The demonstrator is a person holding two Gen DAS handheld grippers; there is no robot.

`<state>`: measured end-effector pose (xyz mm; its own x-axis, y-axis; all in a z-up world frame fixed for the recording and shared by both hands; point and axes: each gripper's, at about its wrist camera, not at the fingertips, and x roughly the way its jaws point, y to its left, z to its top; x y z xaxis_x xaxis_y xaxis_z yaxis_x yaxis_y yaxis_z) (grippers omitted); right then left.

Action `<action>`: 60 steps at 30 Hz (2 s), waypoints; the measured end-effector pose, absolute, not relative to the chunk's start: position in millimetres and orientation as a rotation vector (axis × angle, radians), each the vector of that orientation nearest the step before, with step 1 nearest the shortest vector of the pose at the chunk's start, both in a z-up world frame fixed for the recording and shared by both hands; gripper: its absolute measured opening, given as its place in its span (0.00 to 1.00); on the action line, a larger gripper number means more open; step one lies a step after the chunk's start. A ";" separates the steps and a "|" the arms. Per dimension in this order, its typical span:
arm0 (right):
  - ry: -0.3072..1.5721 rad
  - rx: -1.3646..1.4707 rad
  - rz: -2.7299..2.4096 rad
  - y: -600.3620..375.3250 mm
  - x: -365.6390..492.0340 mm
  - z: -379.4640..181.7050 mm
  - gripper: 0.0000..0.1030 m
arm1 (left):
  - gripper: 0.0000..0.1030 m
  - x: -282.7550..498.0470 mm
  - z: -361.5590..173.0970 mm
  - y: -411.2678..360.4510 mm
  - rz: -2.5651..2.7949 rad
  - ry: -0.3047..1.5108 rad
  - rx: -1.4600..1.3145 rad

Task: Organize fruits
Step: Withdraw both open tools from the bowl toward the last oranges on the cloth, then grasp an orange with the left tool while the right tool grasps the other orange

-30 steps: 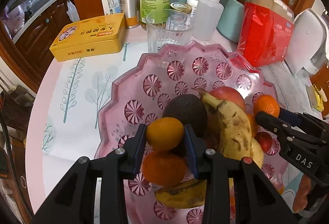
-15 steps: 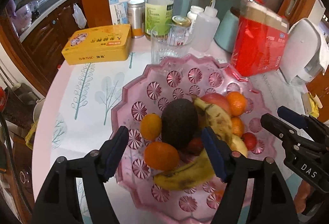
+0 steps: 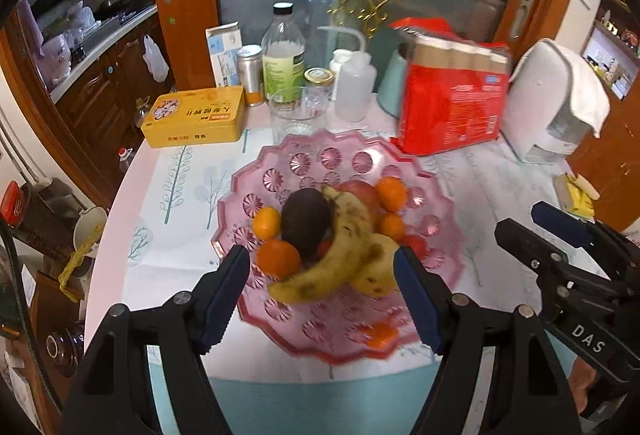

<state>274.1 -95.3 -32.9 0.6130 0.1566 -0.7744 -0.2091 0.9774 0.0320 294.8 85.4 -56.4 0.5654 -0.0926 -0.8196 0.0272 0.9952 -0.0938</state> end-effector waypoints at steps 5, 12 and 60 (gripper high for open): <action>0.862 -0.058 0.201 -108.3 245.8 -16.0 0.55 | 0.71 265.3 -34.8 71.7 -0.080 0.942 -0.073; 0.835 -0.043 0.202 -132.6 206.0 2.7 0.55 | 0.72 230.3 -13.7 51.6 -0.081 0.909 -0.060; 1.092 -0.026 0.214 -172.8 201.2 -179.1 0.55 | 0.74 228.4 -202.3 12.4 0.054 1.060 -0.148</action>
